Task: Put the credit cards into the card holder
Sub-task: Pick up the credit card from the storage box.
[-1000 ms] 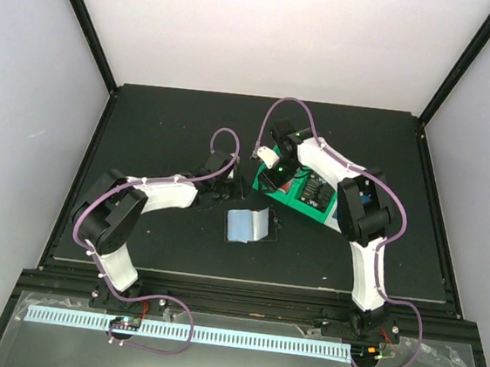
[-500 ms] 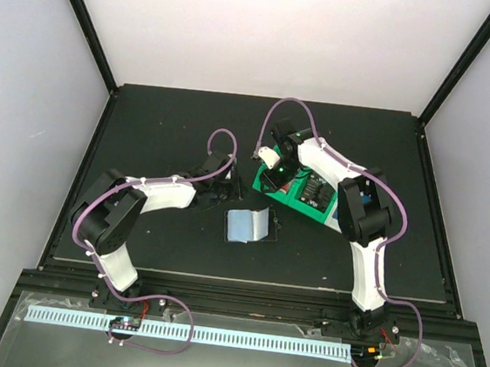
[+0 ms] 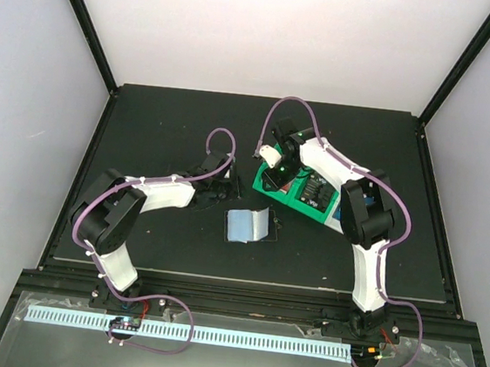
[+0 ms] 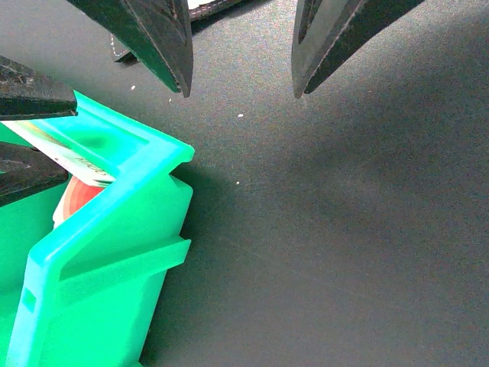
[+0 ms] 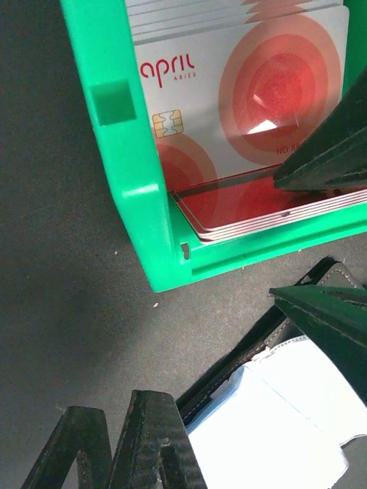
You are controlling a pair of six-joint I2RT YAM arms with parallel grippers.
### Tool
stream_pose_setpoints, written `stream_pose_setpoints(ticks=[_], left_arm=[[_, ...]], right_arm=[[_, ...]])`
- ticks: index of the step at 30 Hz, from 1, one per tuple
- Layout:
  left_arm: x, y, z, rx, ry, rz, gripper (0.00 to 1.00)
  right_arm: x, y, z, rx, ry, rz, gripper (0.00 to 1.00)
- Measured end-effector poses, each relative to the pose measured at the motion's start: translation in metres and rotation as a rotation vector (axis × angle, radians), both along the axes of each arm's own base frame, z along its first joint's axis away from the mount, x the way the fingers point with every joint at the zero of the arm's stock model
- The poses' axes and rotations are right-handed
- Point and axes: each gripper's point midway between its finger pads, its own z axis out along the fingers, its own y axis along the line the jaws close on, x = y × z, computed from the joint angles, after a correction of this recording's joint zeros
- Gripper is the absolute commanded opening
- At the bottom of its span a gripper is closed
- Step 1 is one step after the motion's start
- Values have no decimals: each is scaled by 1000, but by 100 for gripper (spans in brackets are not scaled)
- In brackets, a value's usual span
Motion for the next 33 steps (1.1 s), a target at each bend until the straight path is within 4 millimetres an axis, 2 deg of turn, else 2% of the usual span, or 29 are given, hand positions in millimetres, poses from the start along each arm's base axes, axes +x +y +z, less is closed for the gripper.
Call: stream_pose_setpoints(ticks=[3,7,10,15,23,33], left_arm=[[1,1,0,0,0,4,38],[1,2,0,0,0,5,38],[1,2,0,0,0,4,38],[1,2,0,0,0,4,38],[1,2,0,-1,0,5,38],[2,3,0,-2,1,7,38]], right_arm=[[0,0,0,-1,0,-3,36],[2,-2,-1,-13,-7,-14,50],[7,-6,-2,-35,-28,-25,53],[10,-7,-3,-48,-43,-30,54],[3,-9,-8,-51,-18,-19,54],[-3,-6,-10,-31,13,-2,49]])
